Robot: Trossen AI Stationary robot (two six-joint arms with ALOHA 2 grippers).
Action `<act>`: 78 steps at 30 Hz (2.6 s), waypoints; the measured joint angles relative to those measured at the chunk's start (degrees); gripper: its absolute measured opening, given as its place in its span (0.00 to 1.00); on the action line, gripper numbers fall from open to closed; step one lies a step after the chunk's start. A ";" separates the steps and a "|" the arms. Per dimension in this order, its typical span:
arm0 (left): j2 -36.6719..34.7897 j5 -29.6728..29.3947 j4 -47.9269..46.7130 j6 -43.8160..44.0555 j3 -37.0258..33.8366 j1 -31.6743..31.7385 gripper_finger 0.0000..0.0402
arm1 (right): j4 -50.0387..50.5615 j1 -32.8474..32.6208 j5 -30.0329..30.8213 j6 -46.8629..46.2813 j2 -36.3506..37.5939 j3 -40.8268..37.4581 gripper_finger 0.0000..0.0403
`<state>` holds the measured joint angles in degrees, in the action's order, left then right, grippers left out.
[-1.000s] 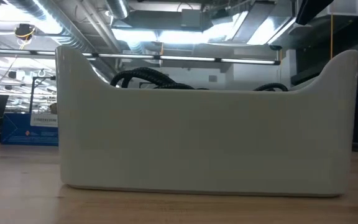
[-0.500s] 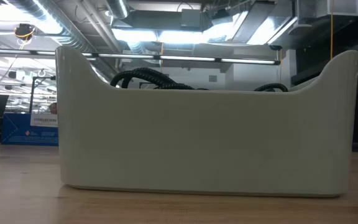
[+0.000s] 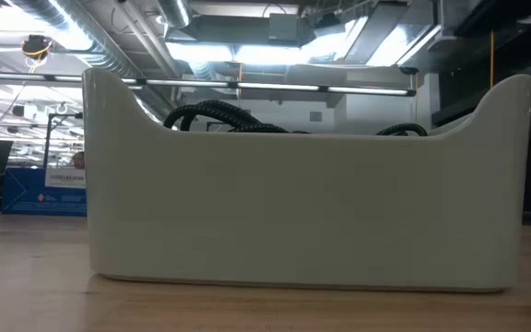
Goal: Pick and place USB-C Cables
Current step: Return to Home Position
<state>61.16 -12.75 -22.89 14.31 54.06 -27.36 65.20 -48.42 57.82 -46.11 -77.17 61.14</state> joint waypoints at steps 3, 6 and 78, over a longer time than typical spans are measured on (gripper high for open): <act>-3.78 -0.04 0.89 -0.90 -3.76 1.39 0.21 | -7.51 2.25 -2.35 1.64 4.84 -5.66 0.30; -7.44 1.53 4.59 -2.82 -7.20 3.25 0.21 | -20.70 5.03 -6.24 9.45 10.21 -12.42 0.30; -46.39 19.34 34.89 -2.40 -53.61 27.86 0.21 | -45.97 30.62 -54.32 34.16 76.60 -46.55 0.30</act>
<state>14.77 6.58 12.01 11.90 0.45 0.49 19.23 -17.80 3.50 -11.95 -0.57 14.59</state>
